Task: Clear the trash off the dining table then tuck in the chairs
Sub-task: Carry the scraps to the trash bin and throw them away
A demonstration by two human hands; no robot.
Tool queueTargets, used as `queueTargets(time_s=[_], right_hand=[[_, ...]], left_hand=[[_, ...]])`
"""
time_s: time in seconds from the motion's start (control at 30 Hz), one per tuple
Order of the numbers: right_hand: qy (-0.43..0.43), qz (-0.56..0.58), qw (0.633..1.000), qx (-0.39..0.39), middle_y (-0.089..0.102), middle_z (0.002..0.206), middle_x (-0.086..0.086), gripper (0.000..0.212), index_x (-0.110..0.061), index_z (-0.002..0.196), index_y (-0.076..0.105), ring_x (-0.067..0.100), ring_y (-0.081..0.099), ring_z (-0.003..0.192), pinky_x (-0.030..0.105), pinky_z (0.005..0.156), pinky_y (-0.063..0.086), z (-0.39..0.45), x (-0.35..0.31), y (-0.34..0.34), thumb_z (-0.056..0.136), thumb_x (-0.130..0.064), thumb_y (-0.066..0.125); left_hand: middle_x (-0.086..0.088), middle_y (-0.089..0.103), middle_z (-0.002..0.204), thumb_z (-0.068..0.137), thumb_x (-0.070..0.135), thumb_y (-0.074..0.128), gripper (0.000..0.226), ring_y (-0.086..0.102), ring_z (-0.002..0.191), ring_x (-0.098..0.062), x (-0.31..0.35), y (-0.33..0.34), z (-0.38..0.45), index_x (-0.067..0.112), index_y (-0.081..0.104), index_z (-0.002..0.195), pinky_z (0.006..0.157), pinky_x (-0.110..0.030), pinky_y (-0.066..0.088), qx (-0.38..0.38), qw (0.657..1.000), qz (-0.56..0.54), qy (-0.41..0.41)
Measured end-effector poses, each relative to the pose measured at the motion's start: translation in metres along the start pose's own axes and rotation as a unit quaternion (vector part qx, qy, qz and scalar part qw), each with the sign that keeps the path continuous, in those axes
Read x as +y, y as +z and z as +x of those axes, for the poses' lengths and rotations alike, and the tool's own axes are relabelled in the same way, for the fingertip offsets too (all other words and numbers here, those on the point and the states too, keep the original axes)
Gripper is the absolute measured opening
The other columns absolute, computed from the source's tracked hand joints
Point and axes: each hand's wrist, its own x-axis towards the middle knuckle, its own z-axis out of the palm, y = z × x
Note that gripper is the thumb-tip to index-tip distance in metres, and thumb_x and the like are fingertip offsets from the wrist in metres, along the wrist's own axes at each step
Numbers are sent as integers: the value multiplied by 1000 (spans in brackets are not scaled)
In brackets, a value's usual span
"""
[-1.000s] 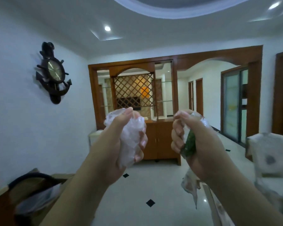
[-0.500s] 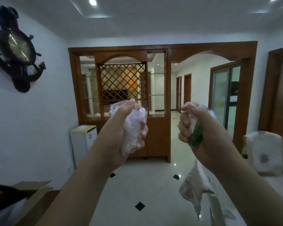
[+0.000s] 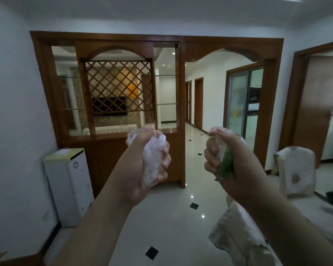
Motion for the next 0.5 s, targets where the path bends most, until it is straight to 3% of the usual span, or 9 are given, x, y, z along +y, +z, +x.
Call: queueTargets(time_s=[0.4, 0.5], right_hand=[[5, 5, 994, 106, 44, 63, -1, 13, -15, 93, 58, 10, 39, 49, 19, 45, 35, 168, 51, -114, 92, -25, 50], [18, 8, 992, 122, 46, 63, 0, 14, -14, 96, 58, 10, 41, 50, 20, 46, 36, 216, 62, -130, 92, -27, 53]], left_hand=[[-1, 52, 76, 86, 45, 55, 34, 46, 58, -10, -70, -52, 205, 20, 47, 109, 39, -15, 36, -4, 998, -46, -41], [0, 51, 76, 85, 43, 52, 30, 43, 57, -10, -78, -65, 249, 20, 50, 104, 37, -14, 34, -4, 997, -61, -46]])
